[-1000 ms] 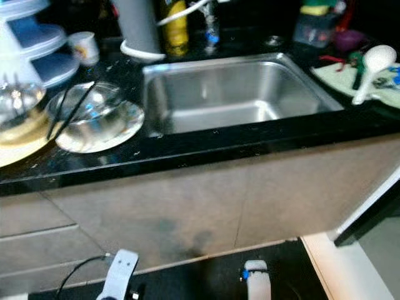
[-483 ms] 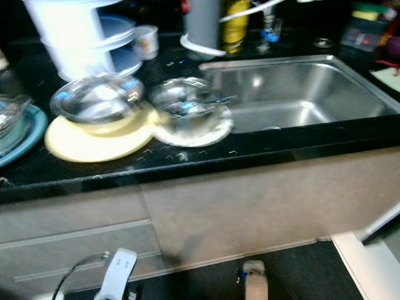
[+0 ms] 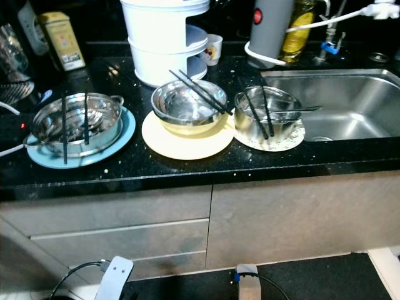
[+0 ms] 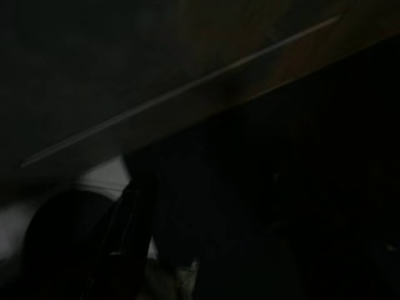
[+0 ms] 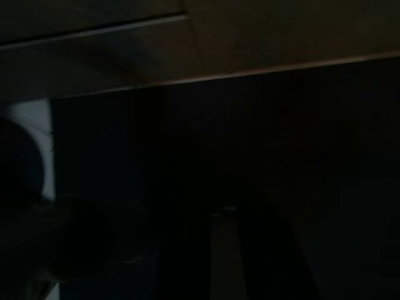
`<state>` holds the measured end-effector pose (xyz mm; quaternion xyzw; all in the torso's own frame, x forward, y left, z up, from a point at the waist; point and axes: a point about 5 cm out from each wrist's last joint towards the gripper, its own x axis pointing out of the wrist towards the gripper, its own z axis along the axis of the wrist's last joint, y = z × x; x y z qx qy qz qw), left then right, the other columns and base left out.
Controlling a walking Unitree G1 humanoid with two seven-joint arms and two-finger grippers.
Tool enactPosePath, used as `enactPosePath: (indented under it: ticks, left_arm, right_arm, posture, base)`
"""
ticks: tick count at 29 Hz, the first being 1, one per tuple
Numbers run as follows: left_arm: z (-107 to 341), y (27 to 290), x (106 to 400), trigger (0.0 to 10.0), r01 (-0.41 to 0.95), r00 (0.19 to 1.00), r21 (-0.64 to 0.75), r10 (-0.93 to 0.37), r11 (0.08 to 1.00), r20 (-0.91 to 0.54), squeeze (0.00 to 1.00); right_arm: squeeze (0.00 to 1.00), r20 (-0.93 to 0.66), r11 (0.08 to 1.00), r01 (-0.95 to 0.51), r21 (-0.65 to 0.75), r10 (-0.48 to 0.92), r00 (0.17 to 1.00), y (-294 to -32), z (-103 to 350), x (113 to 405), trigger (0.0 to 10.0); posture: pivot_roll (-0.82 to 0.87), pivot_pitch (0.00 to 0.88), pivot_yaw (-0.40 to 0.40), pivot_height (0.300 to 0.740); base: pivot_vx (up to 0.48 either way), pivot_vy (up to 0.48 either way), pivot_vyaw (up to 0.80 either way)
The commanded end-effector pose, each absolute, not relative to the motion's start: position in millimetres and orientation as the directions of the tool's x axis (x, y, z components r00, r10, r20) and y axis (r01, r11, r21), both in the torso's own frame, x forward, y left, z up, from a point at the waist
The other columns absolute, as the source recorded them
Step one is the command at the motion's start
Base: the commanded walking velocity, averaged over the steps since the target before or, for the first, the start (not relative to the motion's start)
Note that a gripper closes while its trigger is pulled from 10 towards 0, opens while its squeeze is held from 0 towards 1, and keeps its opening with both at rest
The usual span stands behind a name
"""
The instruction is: Kitchen organization
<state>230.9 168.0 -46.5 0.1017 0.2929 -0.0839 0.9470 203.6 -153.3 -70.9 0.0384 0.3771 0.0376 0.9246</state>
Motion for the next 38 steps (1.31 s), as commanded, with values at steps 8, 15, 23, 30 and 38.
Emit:
enactPosePath:
  ticks: [8,15,23,30,38]
  left_arm:
    - [-57.2,174.4,216.3,10.0,0.221,0.774,0.153,-0.079,0.963,-0.628,0.0]
    - [-56.2,175.4,217.8,10.0,0.214,0.778,0.15,-0.076,0.965,-0.624,0.0]
    - [-56.1,176.8,218.8,10.0,0.202,0.774,0.153,-0.062,0.967,-0.63,0.0]
    - [-56.5,178.1,218.0,10.0,0.189,0.776,0.155,-0.051,0.97,-0.628,0.0]
    - [-56.5,180.0,217.3,10.0,0.174,0.78,0.157,-0.039,0.972,-0.624,0.0]
  right_arm:
    - [0.0,-0.713,0.993,-0.047,0.105,0.109,0.693,-149.0,-75.3,196.5,10.0]
    - [0.0,-0.709,0.993,-0.04,0.11,0.107,0.697,-148.5,-75.1,196.8,10.0]
    - [0.0,-0.709,0.993,-0.039,0.111,0.106,0.697,-149.2,-74.8,197.5,10.0]
    - [0.0,-0.709,0.993,-0.043,0.111,0.11,0.697,-148.7,-74.7,197.7,10.0]
    - [0.0,-0.712,0.993,-0.052,0.11,0.115,0.693,-148.2,-75.1,197.1,10.0]
  posture:
    - [-0.05,0.188,0.011,0.74]
    - [-0.05,0.186,0.016,0.74]
    - [-0.05,0.186,0.016,0.74]
    - [-0.05,0.184,0.013,0.74]
    - [-0.05,0.177,0.009,0.74]
  base:
    - [0.0,-0.48,0.0]
    - [0.0,-0.385,0.0]
    - [0.0,0.0,0.0]
    - [0.0,0.0,0.0]
    - [0.0,0.0,0.0]
